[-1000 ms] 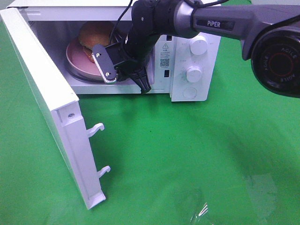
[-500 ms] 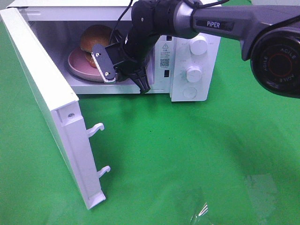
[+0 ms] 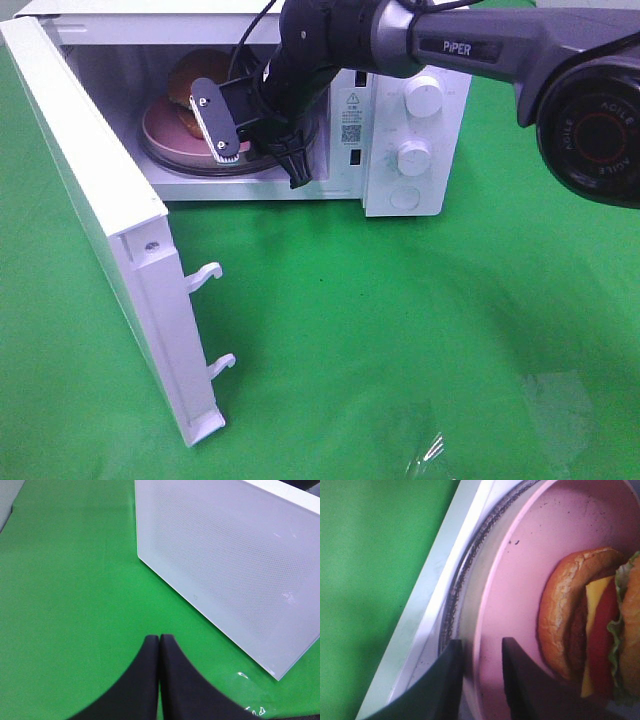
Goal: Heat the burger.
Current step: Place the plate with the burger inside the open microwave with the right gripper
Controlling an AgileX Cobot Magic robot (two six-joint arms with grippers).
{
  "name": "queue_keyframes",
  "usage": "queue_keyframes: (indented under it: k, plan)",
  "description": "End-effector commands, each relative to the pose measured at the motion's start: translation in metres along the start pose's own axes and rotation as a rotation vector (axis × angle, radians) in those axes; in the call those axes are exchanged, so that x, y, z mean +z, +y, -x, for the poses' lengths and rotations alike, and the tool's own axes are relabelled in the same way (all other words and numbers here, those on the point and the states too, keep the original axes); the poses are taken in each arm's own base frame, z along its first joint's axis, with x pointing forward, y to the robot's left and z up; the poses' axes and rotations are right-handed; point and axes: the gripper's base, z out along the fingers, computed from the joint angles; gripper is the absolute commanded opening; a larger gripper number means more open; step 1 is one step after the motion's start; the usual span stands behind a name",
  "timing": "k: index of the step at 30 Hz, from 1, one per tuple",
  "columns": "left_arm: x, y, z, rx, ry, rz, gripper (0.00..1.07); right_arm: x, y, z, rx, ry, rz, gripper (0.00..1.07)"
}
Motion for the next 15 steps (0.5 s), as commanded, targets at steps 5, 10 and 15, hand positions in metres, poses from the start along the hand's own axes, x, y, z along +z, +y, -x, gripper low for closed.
queue_keyframes:
  k: [5,10,15]
  plan:
    - [-0.002,-0.001,-0.001,-0.003,-0.026,0.0,0.0,-0.005,-0.002,0.002,0.057,-0.016,0.013,0.32]
    - [-0.002,-0.001,-0.001,-0.003,-0.026,0.0,0.0,-0.013,-0.004,0.002,0.065,-0.024,0.002,0.35]
    - [-0.002,-0.001,-0.001,-0.003,-0.026,0.0,0.0,-0.018,-0.003,0.002,0.064,-0.023,0.003,0.39]
